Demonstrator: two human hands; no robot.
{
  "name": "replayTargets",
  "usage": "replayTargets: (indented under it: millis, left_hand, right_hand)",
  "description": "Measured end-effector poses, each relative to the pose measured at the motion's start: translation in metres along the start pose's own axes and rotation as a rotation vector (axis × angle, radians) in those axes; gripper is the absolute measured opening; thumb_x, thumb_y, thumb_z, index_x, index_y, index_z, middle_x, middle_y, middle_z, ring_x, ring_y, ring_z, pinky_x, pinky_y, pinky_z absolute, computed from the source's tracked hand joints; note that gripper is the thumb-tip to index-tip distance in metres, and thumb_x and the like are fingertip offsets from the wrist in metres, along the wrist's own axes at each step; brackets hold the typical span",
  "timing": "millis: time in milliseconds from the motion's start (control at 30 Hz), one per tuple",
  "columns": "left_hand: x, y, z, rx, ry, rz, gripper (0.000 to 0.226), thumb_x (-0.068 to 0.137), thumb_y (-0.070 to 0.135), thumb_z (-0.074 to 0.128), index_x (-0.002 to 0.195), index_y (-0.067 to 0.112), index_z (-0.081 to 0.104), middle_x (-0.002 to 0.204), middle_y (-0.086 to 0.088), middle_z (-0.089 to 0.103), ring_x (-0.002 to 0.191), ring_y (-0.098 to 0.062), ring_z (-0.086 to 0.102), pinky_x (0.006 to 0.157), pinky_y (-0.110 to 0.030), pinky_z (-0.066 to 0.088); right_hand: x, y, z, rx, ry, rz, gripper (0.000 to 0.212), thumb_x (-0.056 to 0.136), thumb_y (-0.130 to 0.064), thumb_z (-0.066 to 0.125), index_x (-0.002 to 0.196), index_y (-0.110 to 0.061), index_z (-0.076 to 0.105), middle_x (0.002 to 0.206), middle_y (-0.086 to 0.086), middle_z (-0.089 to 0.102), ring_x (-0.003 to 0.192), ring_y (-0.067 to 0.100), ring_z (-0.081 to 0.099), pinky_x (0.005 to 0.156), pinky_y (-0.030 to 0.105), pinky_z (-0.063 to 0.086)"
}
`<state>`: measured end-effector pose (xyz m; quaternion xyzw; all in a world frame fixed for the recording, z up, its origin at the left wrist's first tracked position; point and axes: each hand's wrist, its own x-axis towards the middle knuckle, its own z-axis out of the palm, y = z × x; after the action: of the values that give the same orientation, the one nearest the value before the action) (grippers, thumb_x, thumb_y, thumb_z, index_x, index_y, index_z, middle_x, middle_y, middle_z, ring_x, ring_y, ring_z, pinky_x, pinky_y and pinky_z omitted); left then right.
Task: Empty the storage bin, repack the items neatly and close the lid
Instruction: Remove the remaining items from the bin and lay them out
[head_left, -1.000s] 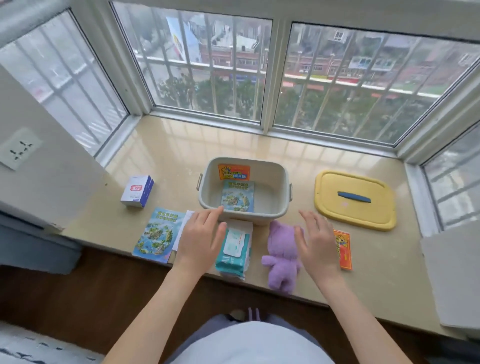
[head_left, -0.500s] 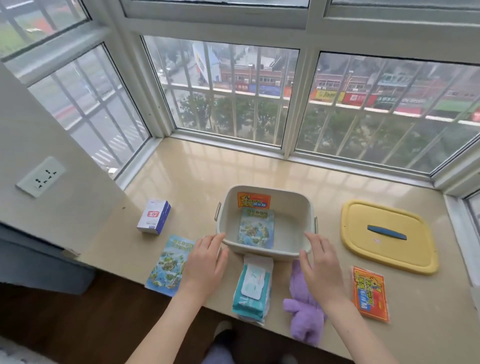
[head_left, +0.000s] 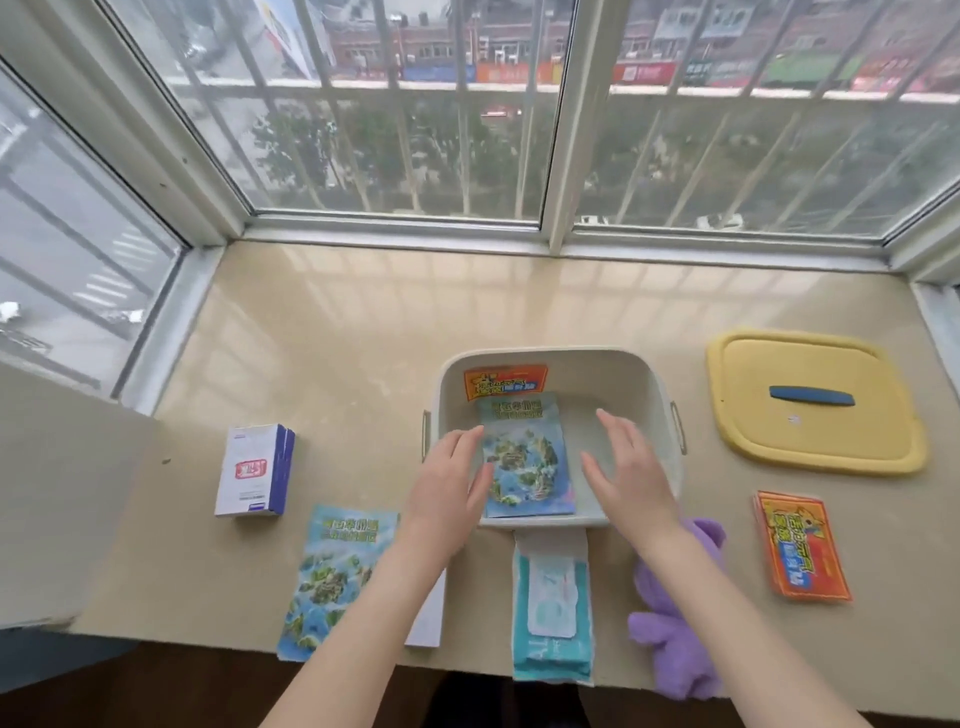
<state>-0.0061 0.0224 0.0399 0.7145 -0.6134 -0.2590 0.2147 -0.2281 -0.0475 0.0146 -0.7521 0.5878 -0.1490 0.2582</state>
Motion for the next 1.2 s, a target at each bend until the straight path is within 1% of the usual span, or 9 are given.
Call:
replayTargets:
  millis: [167, 367, 500, 667, 800, 867, 967, 1033, 1200]
  left_hand:
    - [0.055, -0.031, 0.063, -0.002, -0.065, -0.099, 0.048, 0.098, 0.019, 0.048, 0.144, 0.011, 0.038, 0.135, -0.003, 0.048, 0.124, -0.018, 0.044, 0.1, -0.022, 0.033]
    - [0.097, -0.062, 0.123, -0.045, -0.221, -0.449, 0.061, 0.097, 0.022, 0.05, 0.15, 0.013, 0.021, 0.146, -0.011, 0.032, 0.131, -0.027, 0.037, 0.106, -0.036, 0.034]
    - [0.109, -0.069, 0.136, -0.025, -0.268, -0.611, 0.068, 0.095, 0.022, 0.054, 0.15, 0.007, 0.017, 0.15, -0.018, 0.027, 0.138, -0.032, 0.028, 0.113, -0.041, 0.026]
    - [0.115, -0.071, 0.138, -0.064, -0.231, -0.654, 0.051, 0.091, 0.015, 0.057, 0.137, 0.003, 0.036, 0.135, -0.017, 0.041, 0.123, -0.032, 0.042, 0.102, -0.039, 0.036]
    - [0.115, -0.073, 0.138, -0.163, -0.223, -0.66, 0.059, 0.088, 0.013, 0.059, 0.143, 0.01, 0.037, 0.135, -0.013, 0.043, 0.121, -0.03, 0.048, 0.102, -0.038, 0.039]
    - [0.116, -0.075, 0.138, -0.202, -0.205, -0.661, 0.06, 0.086, 0.011, 0.06, 0.143, 0.013, 0.039, 0.134, -0.011, 0.045, 0.12, -0.029, 0.049, 0.101, -0.037, 0.041]
    - [0.116, -0.076, 0.138, -0.275, -0.193, -0.662, 0.056, 0.085, 0.009, 0.06, 0.139, 0.017, 0.044, 0.13, -0.008, 0.049, 0.113, -0.024, 0.054, 0.096, -0.035, 0.046]
    - [0.117, -0.077, 0.138, -0.301, -0.188, -0.657, 0.053, 0.087, 0.01, 0.059, 0.138, 0.018, 0.045, 0.129, -0.008, 0.051, 0.11, -0.022, 0.054, 0.093, -0.035, 0.047]
    - [0.121, -0.073, 0.131, -0.337, 0.025, -0.689, 0.058, 0.092, 0.012, 0.057, 0.145, 0.012, 0.033, 0.142, -0.008, 0.044, 0.125, -0.024, 0.048, 0.104, -0.034, 0.039]
  right_hand:
    - [0.047, 0.035, 0.048, -0.007, -0.123, 0.014, 0.059, 0.095, -0.022, 0.059, 0.147, -0.006, 0.037, 0.143, 0.011, 0.046, 0.131, 0.027, 0.044, 0.108, 0.037, 0.036]
    - [0.084, 0.066, 0.102, -0.053, -0.36, 0.158, 0.064, 0.097, -0.028, 0.054, 0.151, -0.013, 0.025, 0.144, 0.013, 0.042, 0.128, 0.031, 0.042, 0.103, 0.037, 0.037]
    - [0.096, 0.076, 0.122, -0.1, -0.391, 0.187, 0.064, 0.093, -0.029, 0.055, 0.149, -0.015, 0.028, 0.133, 0.015, 0.048, 0.12, 0.034, 0.042, 0.097, 0.041, 0.041]
    - [0.099, 0.072, 0.128, 0.025, -0.361, 0.234, 0.058, 0.092, -0.022, 0.057, 0.145, -0.013, 0.036, 0.13, 0.015, 0.047, 0.118, 0.033, 0.046, 0.096, 0.037, 0.041]
    - [0.099, 0.071, 0.131, 0.213, -0.311, 0.325, 0.057, 0.087, -0.012, 0.063, 0.141, -0.016, 0.045, 0.13, 0.012, 0.046, 0.116, 0.026, 0.049, 0.093, 0.024, 0.036]
    - [0.1, 0.072, 0.129, 0.299, -0.282, 0.367, 0.056, 0.083, -0.007, 0.064, 0.137, -0.018, 0.049, 0.122, 0.01, 0.05, 0.104, 0.02, 0.053, 0.087, 0.021, 0.038]
    - [0.1, 0.073, 0.122, 0.481, -0.285, 0.449, 0.055, 0.082, 0.002, 0.062, 0.131, -0.021, 0.053, 0.102, 0.001, 0.063, 0.08, 0.016, 0.062, 0.069, 0.031, 0.055]
    - [0.1, 0.076, 0.12, 0.531, -0.309, 0.466, 0.056, 0.083, 0.007, 0.06, 0.13, -0.022, 0.053, 0.098, -0.003, 0.064, 0.071, 0.012, 0.061, 0.064, 0.028, 0.055]
    - [0.103, 0.085, 0.112, 0.557, -0.254, 0.484, 0.057, 0.083, 0.013, 0.05, 0.127, -0.025, 0.053, 0.098, -0.004, 0.065, 0.078, 0.014, 0.064, 0.059, 0.026, 0.052]
